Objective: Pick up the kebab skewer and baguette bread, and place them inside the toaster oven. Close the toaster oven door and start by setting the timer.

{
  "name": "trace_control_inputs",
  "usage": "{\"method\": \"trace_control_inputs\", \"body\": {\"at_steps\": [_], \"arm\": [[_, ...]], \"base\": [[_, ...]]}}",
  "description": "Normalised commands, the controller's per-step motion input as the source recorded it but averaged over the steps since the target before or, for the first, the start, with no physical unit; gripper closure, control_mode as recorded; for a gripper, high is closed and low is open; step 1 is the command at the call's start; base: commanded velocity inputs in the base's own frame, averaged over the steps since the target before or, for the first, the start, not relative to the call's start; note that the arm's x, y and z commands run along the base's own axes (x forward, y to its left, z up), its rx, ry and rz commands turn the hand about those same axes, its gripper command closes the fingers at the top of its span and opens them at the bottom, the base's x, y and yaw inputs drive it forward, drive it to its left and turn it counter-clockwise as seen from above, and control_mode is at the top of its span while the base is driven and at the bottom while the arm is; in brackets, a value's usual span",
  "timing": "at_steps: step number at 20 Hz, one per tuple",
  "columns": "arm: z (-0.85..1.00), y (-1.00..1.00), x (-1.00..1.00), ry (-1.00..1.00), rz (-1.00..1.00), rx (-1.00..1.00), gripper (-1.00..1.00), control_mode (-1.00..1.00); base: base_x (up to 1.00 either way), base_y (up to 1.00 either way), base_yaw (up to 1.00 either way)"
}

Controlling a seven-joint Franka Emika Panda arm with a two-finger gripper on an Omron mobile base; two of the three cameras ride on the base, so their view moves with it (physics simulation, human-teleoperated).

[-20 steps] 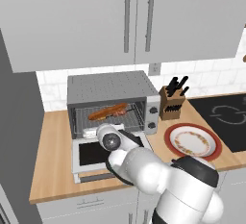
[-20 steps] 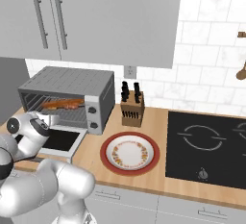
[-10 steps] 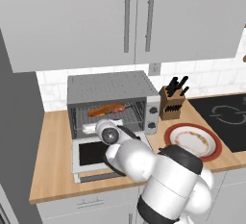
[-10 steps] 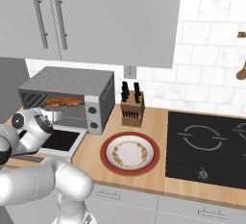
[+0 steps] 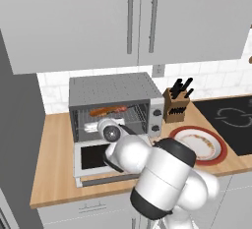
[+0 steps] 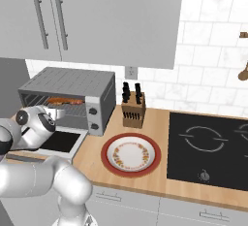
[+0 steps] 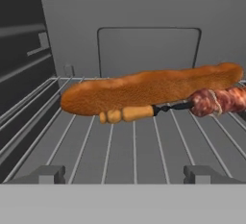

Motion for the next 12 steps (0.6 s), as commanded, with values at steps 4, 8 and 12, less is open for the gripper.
{"method": "trace_control_inputs", "body": {"at_steps": [4,8,12], "arm": [[-0.08,0.0,0.21,0.0,0.0,0.0,-1.0,-1.0],[-0.08,0.0,0.19,0.0,0.0,0.0,-1.0,-1.0],[-0.06,0.0,0.03,0.0,0.0,0.0,-1.0,-1.0]], "base": [[0.0,0.0,0.0],[0.0,0.0,0.0],[0.0,0.0,0.0]]}}
